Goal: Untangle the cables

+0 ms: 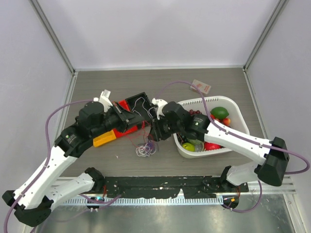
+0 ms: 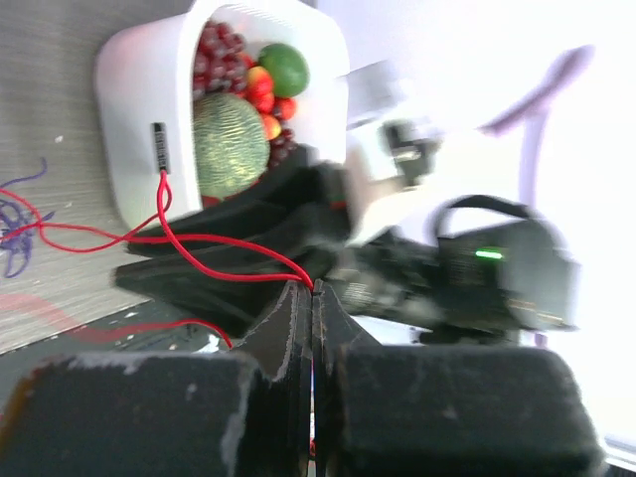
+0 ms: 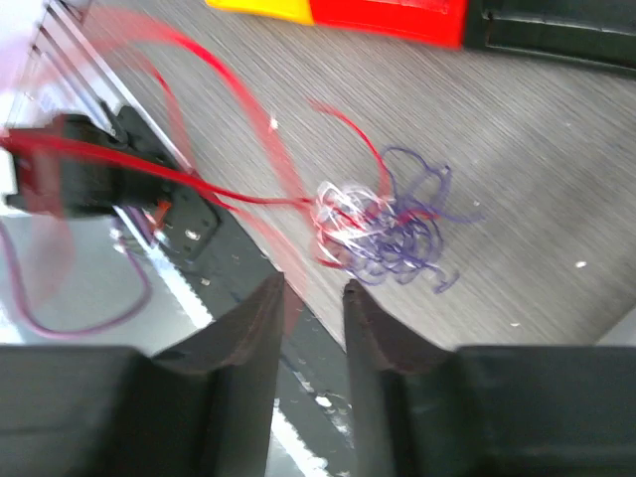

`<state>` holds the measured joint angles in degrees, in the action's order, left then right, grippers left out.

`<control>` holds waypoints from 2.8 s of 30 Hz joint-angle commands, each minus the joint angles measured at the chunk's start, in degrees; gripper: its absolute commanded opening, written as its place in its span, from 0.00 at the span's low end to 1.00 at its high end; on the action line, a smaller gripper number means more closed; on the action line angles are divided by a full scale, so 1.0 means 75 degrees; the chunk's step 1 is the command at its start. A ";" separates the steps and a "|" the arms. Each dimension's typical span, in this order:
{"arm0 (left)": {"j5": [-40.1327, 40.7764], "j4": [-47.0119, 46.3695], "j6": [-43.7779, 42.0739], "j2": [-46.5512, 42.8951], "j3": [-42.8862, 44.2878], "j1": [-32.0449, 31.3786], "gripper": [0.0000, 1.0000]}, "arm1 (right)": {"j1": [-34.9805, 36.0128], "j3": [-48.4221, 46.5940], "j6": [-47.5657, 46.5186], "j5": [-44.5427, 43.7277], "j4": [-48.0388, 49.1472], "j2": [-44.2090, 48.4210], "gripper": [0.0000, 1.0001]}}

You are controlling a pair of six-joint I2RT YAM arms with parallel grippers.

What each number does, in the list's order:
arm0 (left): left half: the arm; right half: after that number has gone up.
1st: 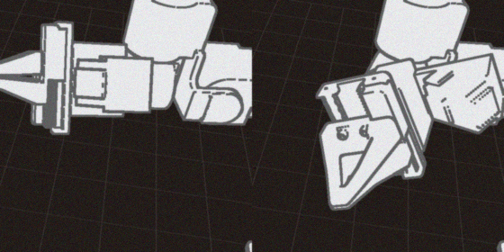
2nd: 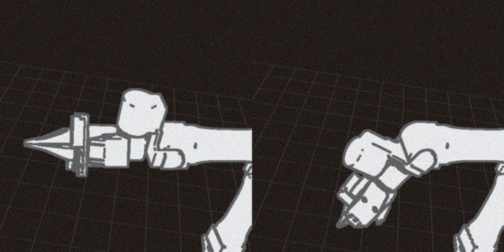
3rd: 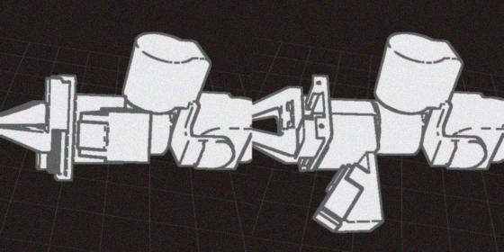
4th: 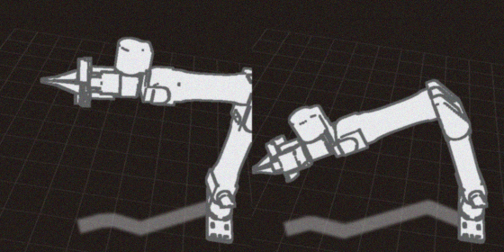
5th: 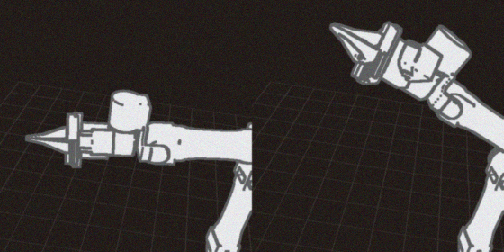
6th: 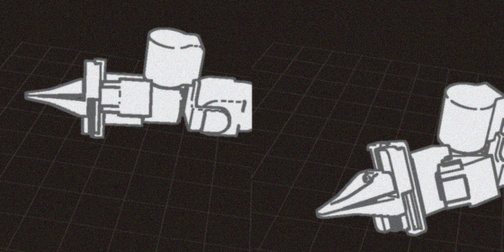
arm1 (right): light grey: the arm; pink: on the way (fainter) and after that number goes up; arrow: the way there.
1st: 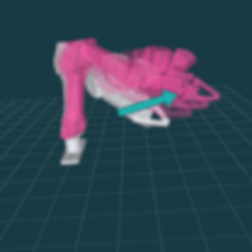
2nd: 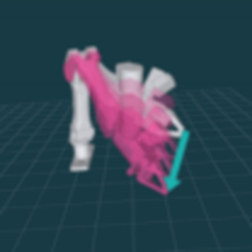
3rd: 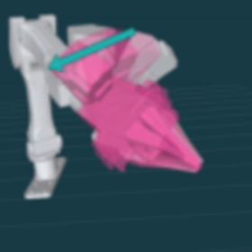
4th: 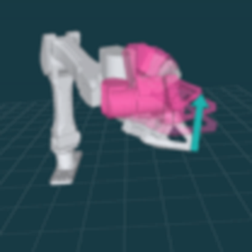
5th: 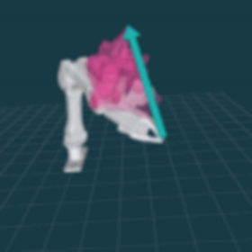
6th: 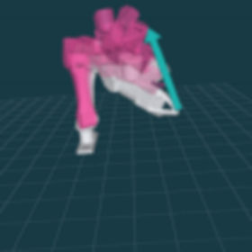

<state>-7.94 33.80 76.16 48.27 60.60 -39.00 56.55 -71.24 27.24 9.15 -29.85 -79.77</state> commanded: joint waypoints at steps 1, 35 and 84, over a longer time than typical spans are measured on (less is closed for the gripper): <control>-0.0112 -0.0031 0.0041 0.0055 0.1176 0.0009 0.00 | -0.0017 0.1516 -0.0200 0.0092 0.1574 0.0918 0.42; -0.0899 -0.0628 0.0744 0.1087 0.3696 0.0009 0.00 | 0.0065 0.2863 -0.0750 -0.1114 0.6133 0.0547 0.36; 0.0239 0.1400 -0.2678 0.4625 0.2901 0.3395 0.00 | 0.0053 0.2362 -0.1008 -0.2027 0.2151 0.4214 0.76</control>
<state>-4.67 49.67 57.91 79.46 82.59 -14.44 57.14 -52.69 21.06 -3.70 -14.39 -49.12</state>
